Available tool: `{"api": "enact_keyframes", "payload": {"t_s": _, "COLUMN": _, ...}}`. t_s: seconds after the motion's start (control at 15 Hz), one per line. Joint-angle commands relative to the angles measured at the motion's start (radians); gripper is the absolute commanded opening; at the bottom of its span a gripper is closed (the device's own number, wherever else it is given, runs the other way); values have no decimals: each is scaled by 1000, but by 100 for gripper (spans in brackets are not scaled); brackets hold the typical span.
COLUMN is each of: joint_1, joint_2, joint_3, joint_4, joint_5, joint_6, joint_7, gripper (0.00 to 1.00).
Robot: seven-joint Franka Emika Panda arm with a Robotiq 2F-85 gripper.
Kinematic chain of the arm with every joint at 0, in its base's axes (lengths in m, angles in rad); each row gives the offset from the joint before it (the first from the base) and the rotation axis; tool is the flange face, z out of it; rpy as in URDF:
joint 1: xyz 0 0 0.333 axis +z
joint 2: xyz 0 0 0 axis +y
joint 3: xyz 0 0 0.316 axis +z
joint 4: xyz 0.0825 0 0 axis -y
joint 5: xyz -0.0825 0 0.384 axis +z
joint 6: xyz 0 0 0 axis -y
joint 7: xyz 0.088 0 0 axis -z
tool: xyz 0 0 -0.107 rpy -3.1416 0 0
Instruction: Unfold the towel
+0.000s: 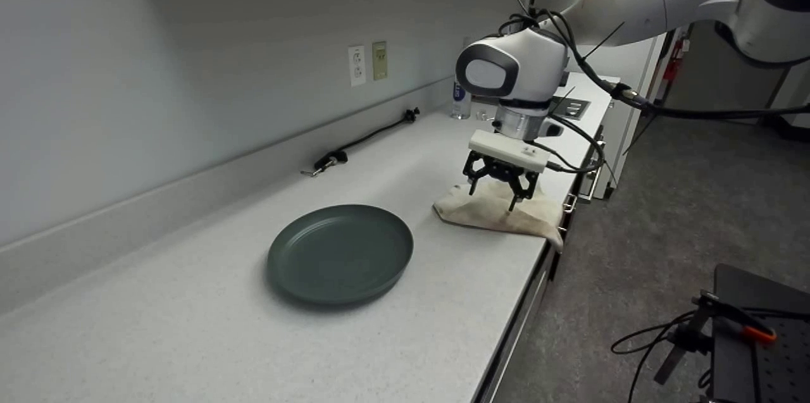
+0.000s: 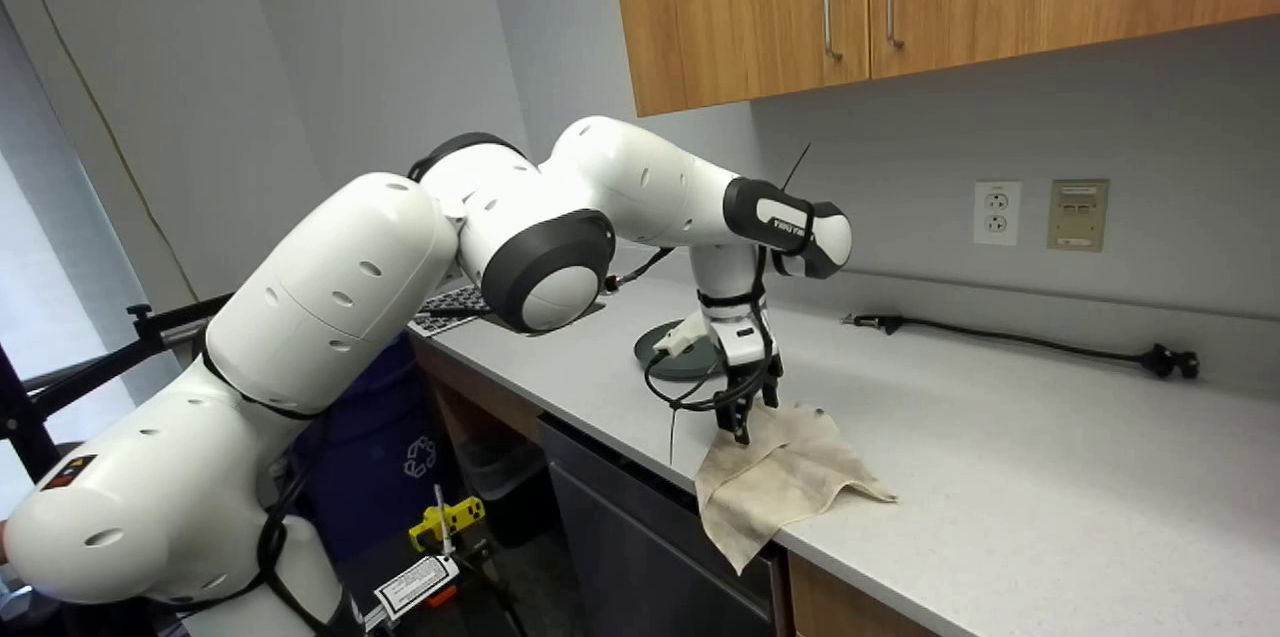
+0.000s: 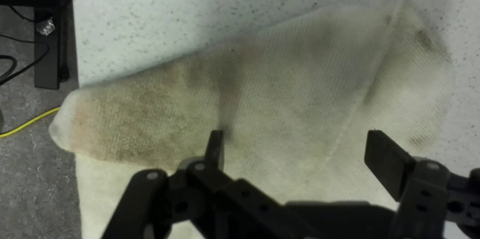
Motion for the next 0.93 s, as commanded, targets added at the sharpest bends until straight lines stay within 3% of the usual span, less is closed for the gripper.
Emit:
{"api": "enact_keyframes", "payload": {"t_s": 0.0, "joint_1": 27, "joint_2": 67, "joint_3": -7, "joint_4": 107, "joint_5": 15, "joint_6": 54, "joint_7": -50, "gripper": 94}}
{"api": "enact_keyframes", "payload": {"t_s": 0.13, "joint_1": 28, "joint_2": 77, "joint_3": -8, "joint_4": 121, "joint_5": 15, "joint_6": 55, "joint_7": -50, "gripper": 90}}
{"api": "enact_keyframes", "payload": {"t_s": 0.27, "joint_1": 30, "joint_2": 78, "joint_3": -8, "joint_4": 128, "joint_5": 15, "joint_6": 53, "joint_7": -46, "gripper": 79}}
{"api": "enact_keyframes", "payload": {"t_s": 0.33, "joint_1": 31, "joint_2": 76, "joint_3": -10, "joint_4": 128, "joint_5": 15, "joint_6": 50, "joint_7": -43, "gripper": 64}}
{"api": "enact_keyframes", "payload": {"t_s": 0.87, "joint_1": 67, "joint_2": 26, "joint_3": -30, "joint_4": 98, "joint_5": 15, "joint_6": 32, "joint_7": -11, "gripper": 3}}
